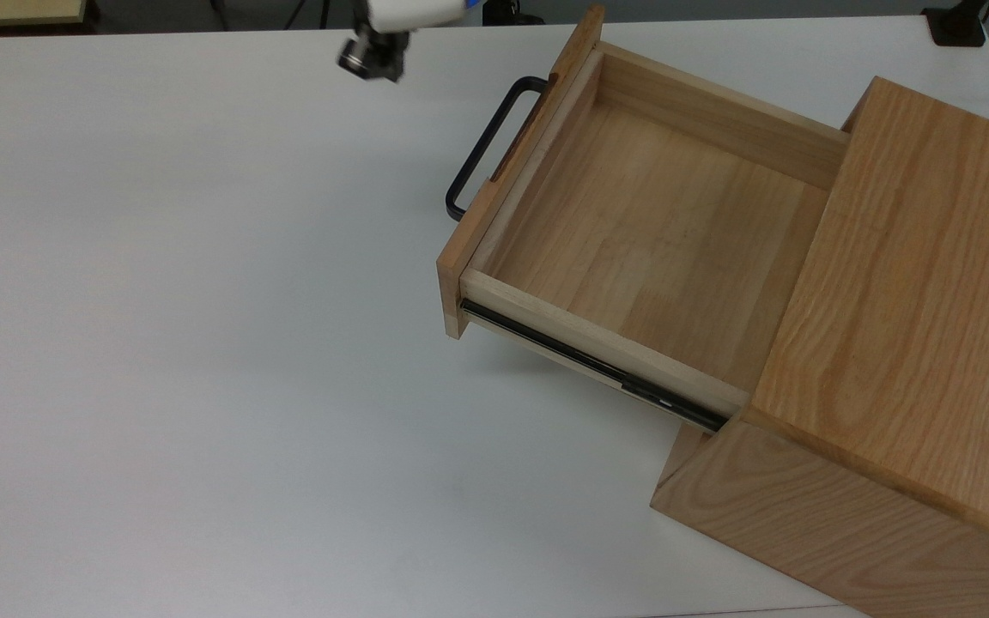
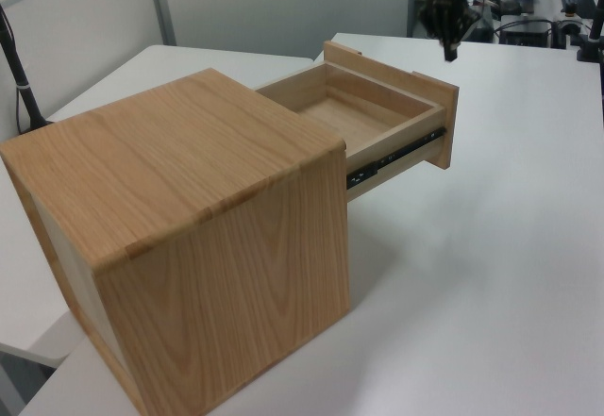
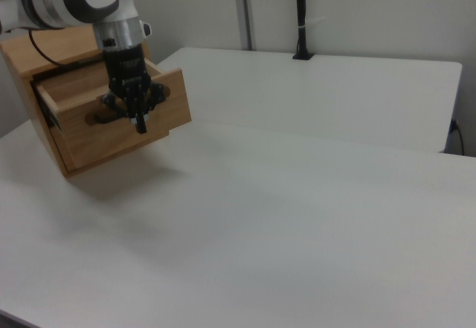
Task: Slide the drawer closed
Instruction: 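Move the gripper down to the front panel of the open wooden drawer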
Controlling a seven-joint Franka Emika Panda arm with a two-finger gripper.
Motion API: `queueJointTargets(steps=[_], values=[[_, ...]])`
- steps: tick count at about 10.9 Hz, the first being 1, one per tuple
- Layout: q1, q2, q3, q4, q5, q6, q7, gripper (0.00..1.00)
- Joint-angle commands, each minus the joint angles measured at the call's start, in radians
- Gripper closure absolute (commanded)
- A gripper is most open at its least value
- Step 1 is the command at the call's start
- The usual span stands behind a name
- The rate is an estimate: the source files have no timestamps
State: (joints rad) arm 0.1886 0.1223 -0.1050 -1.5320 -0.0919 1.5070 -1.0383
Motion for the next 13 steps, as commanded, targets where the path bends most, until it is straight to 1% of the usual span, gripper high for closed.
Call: queueJointTargets(steps=[1, 3, 4, 5, 8, 10, 11, 13], values=[[0.075, 0.054, -0.018, 0.003, -0.017, 0.076, 0.082, 1.0], [0.09, 0.079, -0.025, 0.019, -0.011, 0.142, 0.144, 1.0], [0.113, 0.103, -0.033, 0.044, -0.011, 0.166, 0.153, 1.0], [0.132, 0.131, -0.041, 0.077, -0.009, 0.171, 0.156, 1.0], [0.178, 0.201, -0.041, 0.166, -0.002, 0.177, 0.187, 1.0], [0.205, 0.235, -0.041, 0.226, 0.027, 0.183, 0.196, 1.0], [0.222, 0.253, -0.041, 0.245, 0.041, 0.217, 0.228, 1.0], [0.259, 0.292, -0.032, 0.251, 0.043, 0.32, 0.308, 1.0]])
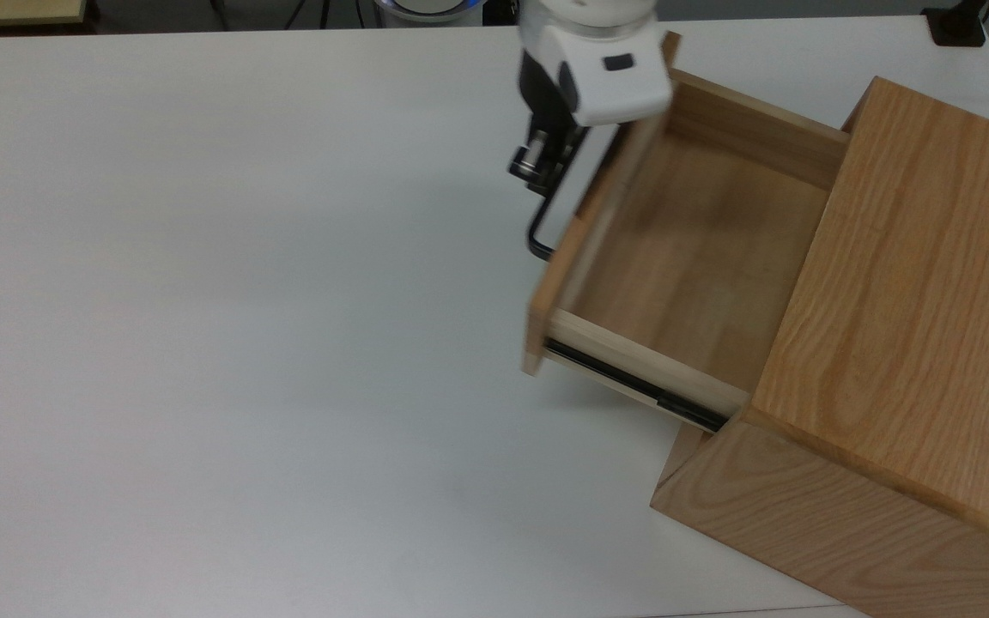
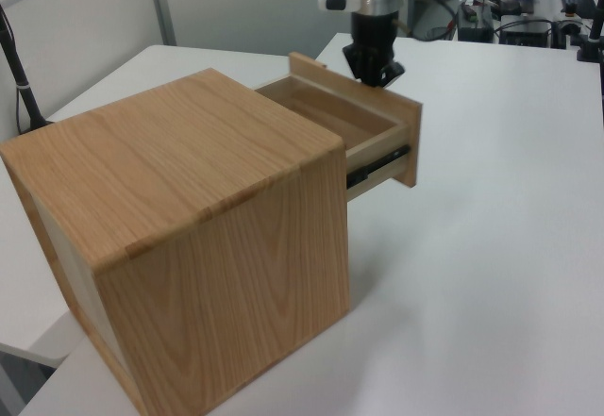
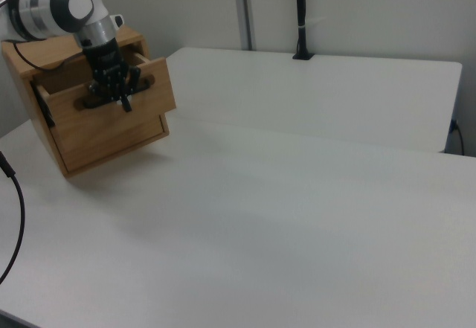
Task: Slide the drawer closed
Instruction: 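Push the drawer front with the gripper into the wooden cabinet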
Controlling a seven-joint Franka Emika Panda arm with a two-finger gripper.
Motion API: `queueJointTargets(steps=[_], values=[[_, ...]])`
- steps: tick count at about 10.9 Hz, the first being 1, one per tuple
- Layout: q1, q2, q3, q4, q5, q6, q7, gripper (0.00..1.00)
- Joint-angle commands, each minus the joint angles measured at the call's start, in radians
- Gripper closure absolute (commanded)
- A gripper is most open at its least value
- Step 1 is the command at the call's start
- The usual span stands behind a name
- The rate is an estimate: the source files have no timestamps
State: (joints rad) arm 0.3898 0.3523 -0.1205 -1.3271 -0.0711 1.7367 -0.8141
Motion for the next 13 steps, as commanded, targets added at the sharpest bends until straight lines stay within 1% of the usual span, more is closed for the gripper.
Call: queueJointTargets(steps=[1, 3, 5, 8, 11, 13], values=[[0.079, 0.076, -0.013, 0.046, 0.022, 0.127, 0.116, 1.0], [0.115, 0.094, -0.01, 0.046, 0.023, 0.22, 0.191, 1.0], [0.133, 0.097, -0.008, 0.048, 0.028, 0.262, 0.223, 1.0], [0.133, 0.131, -0.01, 0.057, 0.04, 0.369, 0.282, 1.0], [0.146, 0.139, -0.008, 0.063, 0.04, 0.4, 0.311, 1.0], [0.155, 0.148, -0.004, 0.069, 0.042, 0.421, 0.36, 1.0]])
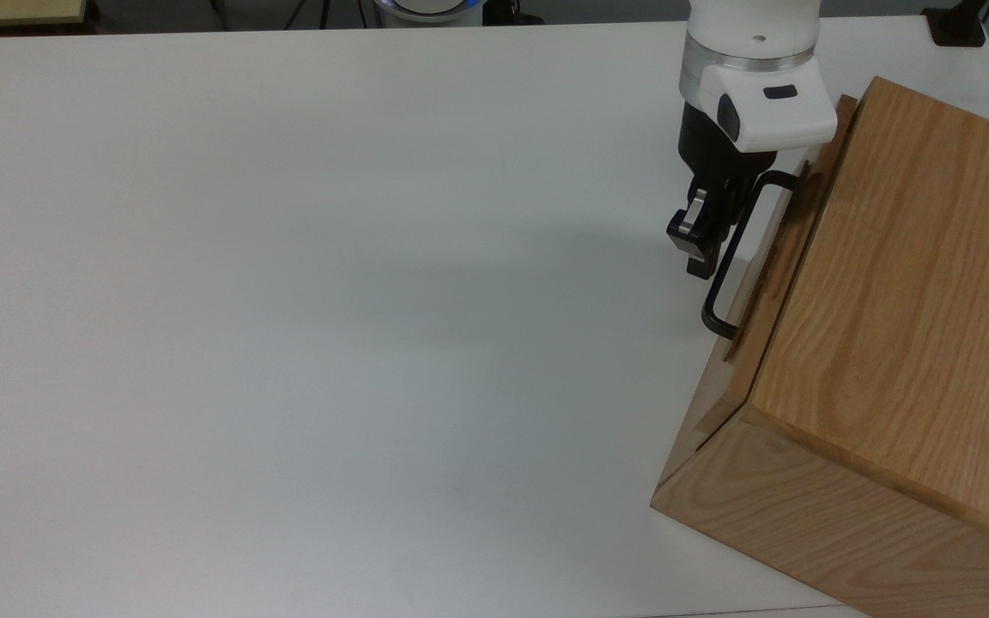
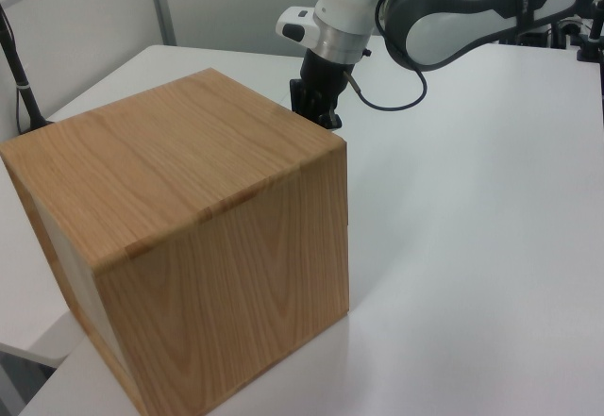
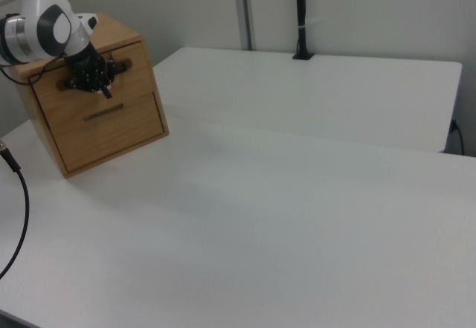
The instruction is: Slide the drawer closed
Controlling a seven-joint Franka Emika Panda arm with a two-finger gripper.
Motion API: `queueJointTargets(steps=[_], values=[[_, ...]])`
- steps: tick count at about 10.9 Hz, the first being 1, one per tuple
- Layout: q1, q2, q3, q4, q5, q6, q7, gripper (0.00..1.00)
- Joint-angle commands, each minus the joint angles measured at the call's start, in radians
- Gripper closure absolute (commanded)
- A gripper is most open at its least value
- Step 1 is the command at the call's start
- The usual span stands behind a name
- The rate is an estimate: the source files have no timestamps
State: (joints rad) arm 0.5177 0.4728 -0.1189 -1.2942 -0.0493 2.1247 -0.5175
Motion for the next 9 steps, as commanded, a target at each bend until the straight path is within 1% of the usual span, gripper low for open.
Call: queueJointTargets(steps=[1, 3, 4, 7, 8, 9], values=[[0.028, 0.03, -0.004, 0.036, 0.02, 0.053, 0.071, 1.0], [0.045, 0.044, -0.005, 0.038, 0.019, 0.07, 0.097, 1.0], [0.047, 0.043, -0.008, 0.053, 0.019, 0.069, 0.105, 1.0], [0.039, 0.017, -0.018, 0.049, 0.022, 0.049, 0.108, 1.0], [0.022, -0.041, -0.013, -0.005, 0.025, -0.001, 0.099, 1.0], [0.0, -0.127, -0.007, -0.114, 0.035, -0.041, 0.084, 1.0]])
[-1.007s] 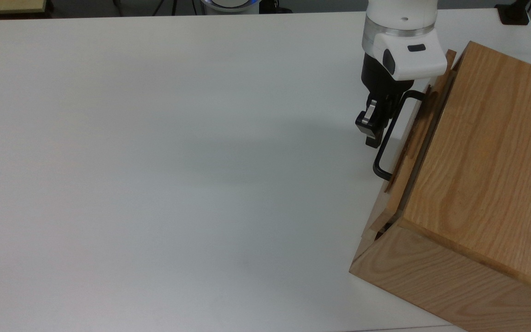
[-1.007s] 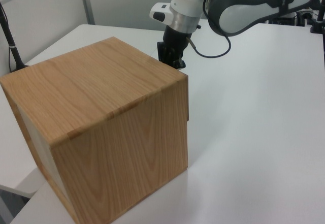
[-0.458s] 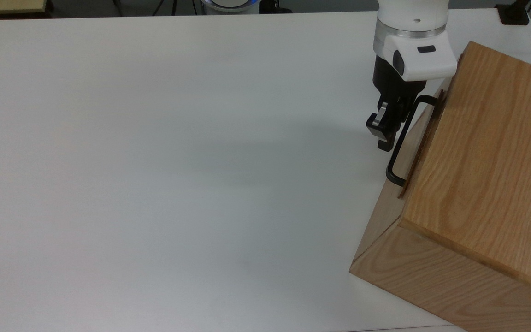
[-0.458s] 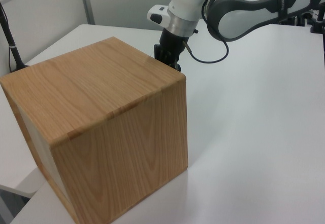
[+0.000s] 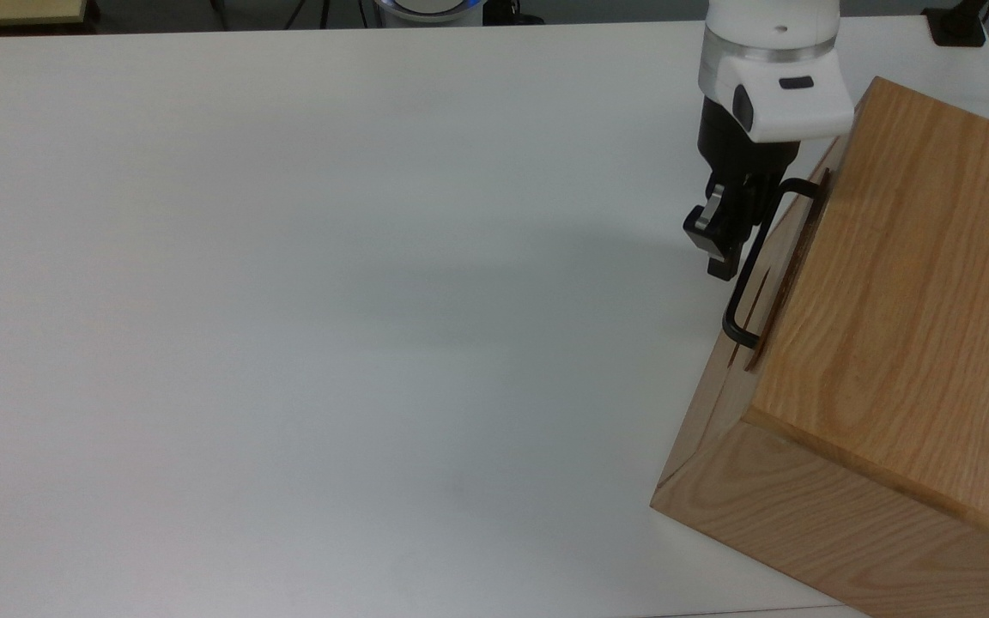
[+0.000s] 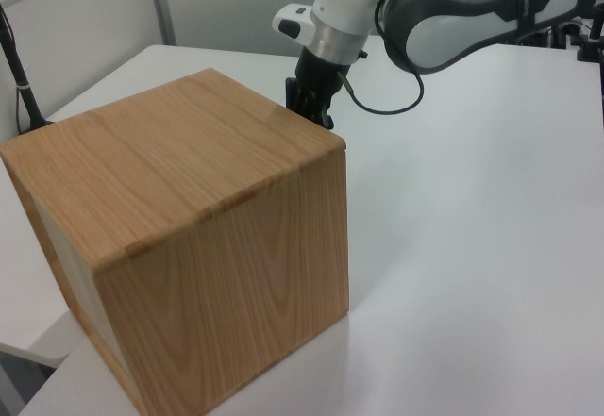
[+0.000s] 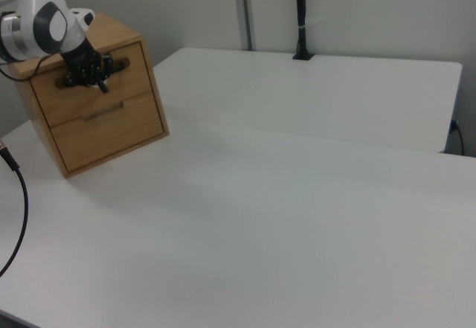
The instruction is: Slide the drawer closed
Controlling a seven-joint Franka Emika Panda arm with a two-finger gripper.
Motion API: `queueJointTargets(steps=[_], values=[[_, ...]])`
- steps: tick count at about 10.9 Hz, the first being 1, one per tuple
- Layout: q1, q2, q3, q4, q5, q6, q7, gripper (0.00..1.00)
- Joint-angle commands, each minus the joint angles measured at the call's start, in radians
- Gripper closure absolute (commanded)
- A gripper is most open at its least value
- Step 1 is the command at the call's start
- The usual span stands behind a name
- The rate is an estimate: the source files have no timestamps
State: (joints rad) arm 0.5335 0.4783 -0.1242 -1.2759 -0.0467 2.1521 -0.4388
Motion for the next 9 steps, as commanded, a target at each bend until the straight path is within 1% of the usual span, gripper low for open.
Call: queueJointTargets(steps=[1, 2, 3, 4, 5, 6, 7, 8, 9], values=[[-0.042, -0.201, -0.002, -0.187, 0.089, -0.107, 0.005, 1.0], [-0.094, -0.26, 0.0, -0.192, 0.125, -0.242, 0.003, 1.0], [-0.155, -0.315, 0.001, -0.191, 0.131, -0.387, -0.004, 0.95], [-0.229, -0.364, 0.003, -0.195, 0.131, -0.467, -0.003, 0.86], [-0.29, -0.4, 0.009, -0.198, 0.131, -0.541, 0.008, 0.69], [-0.341, -0.429, 0.021, -0.212, 0.125, -0.623, 0.026, 0.62], [-0.392, -0.449, 0.04, -0.224, 0.113, -0.67, 0.107, 0.32], [-0.432, -0.455, 0.043, -0.224, 0.101, -0.676, 0.227, 0.0], [-0.45, -0.461, 0.044, -0.226, 0.056, -0.682, 0.305, 0.0]])
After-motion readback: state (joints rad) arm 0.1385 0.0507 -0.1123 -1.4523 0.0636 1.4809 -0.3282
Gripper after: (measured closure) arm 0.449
